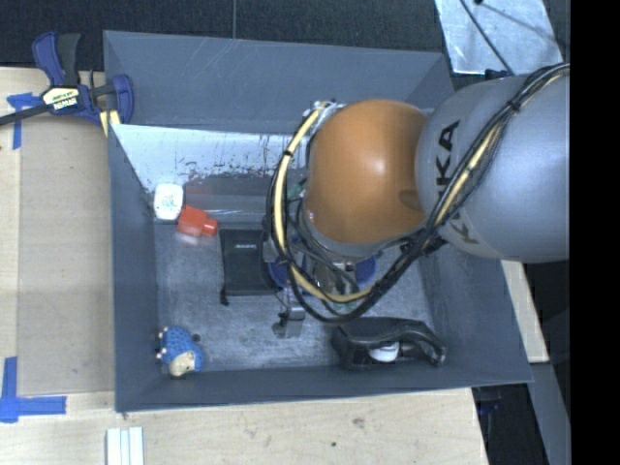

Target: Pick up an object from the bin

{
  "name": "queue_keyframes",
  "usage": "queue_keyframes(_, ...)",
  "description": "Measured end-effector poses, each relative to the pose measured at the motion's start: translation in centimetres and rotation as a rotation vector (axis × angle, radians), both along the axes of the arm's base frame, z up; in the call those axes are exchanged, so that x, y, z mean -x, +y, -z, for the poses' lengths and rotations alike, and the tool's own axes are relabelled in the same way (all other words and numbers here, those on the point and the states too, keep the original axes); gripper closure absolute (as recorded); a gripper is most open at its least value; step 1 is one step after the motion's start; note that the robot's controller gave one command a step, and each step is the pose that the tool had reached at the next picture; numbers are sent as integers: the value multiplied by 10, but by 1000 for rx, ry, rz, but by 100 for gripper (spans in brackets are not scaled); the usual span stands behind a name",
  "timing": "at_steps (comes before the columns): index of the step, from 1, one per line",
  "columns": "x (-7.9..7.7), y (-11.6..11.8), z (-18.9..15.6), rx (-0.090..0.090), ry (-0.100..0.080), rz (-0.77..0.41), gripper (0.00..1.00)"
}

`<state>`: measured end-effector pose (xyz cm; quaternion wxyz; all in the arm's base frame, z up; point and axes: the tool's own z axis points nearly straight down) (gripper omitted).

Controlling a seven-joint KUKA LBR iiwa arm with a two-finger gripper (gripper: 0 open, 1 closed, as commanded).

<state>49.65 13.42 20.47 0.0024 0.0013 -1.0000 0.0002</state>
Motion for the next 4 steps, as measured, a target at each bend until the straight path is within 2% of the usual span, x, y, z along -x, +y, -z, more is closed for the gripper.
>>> queue_keyframes(1, -42, -25, 111, 1, -1, 49, 0)
queue_keyframes(2, -77, -43, 134, -1, -11, 209, 0)
queue_keyframes(3, -77, -43, 134, -2, -12, 211, 100)
queue_keyframes(4, -92, -54, -17, -2, -18, 144, 100)
